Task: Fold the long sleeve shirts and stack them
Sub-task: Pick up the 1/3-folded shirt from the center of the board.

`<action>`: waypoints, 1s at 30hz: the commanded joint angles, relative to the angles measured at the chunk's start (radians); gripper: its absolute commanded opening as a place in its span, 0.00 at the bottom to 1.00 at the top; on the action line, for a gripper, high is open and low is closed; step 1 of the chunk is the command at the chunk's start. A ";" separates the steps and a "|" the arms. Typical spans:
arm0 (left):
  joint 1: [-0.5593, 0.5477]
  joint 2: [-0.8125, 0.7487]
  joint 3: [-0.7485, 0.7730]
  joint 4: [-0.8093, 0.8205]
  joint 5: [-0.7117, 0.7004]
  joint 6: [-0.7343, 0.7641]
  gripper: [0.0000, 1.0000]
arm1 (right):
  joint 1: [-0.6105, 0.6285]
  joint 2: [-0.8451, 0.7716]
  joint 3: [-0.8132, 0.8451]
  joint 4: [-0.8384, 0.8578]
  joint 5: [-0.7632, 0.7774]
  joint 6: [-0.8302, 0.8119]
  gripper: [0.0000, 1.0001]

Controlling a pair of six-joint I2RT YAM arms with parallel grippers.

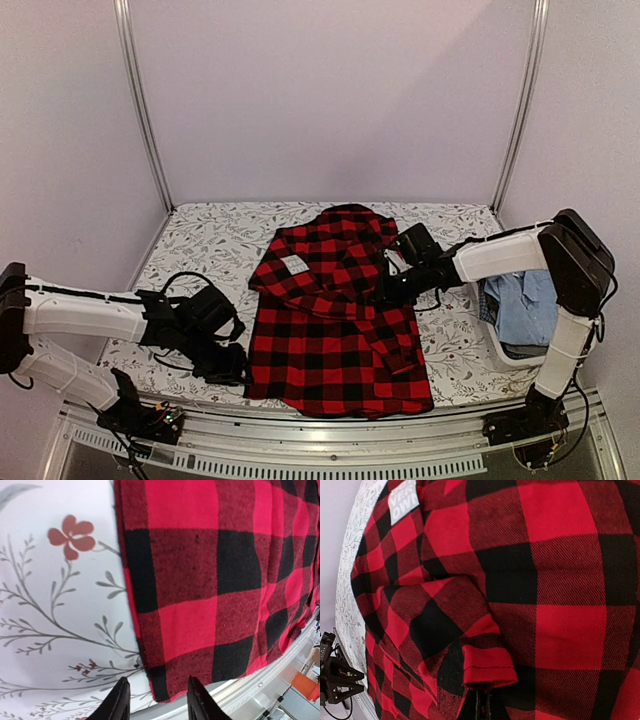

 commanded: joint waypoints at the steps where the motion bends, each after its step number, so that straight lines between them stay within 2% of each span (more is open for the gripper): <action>1: -0.065 0.035 -0.009 0.015 0.021 -0.051 0.38 | 0.007 0.046 -0.027 0.042 0.022 -0.006 0.00; 7: -0.100 0.074 -0.018 0.007 0.028 -0.070 0.30 | 0.013 0.090 -0.041 0.078 0.023 0.011 0.00; 13: -0.116 0.118 -0.015 0.019 0.038 -0.066 0.10 | 0.019 0.125 -0.047 0.117 0.025 0.038 0.00; 16: -0.109 0.112 -0.005 -0.038 0.003 -0.049 0.04 | 0.025 0.137 -0.047 0.146 0.023 0.056 0.00; 24: -0.031 0.051 0.007 -0.143 -0.031 0.012 0.00 | 0.037 0.155 -0.040 0.154 0.049 0.091 0.00; 30: -0.015 0.015 0.029 -0.183 -0.034 0.033 0.00 | 0.038 0.073 0.045 0.033 0.079 0.064 0.00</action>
